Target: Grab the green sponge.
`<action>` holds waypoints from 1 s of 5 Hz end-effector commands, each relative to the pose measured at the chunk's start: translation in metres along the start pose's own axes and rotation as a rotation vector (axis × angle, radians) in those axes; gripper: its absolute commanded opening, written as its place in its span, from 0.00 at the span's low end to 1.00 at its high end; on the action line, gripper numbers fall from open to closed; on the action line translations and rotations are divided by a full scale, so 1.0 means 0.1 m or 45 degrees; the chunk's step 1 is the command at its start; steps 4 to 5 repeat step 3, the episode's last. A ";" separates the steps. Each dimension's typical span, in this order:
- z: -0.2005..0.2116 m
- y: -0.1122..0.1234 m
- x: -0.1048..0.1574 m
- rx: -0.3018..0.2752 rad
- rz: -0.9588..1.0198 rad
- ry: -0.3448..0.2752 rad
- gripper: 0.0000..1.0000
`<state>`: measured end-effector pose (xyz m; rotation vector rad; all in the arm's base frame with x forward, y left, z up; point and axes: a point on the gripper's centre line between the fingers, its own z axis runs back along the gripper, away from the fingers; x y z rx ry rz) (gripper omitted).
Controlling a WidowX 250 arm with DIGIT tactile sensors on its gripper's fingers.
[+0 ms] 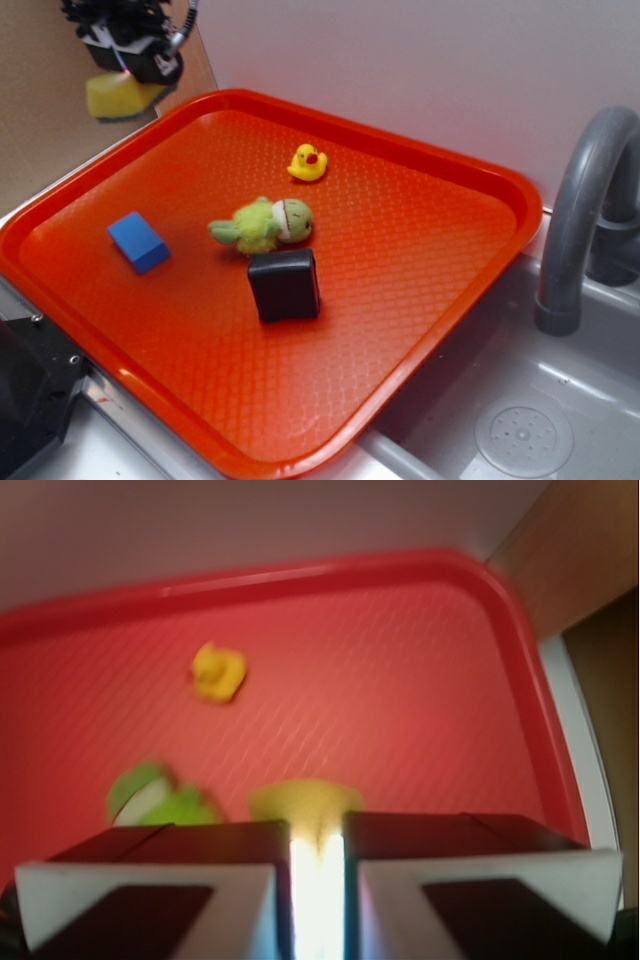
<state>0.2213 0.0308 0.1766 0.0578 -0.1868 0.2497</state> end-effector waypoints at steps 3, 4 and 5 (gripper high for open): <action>0.72 0.29 0.21 -0.047 0.075 -0.148 0.00; 0.72 0.29 0.21 -0.047 0.075 -0.148 0.00; 0.72 0.29 0.21 -0.047 0.075 -0.148 0.00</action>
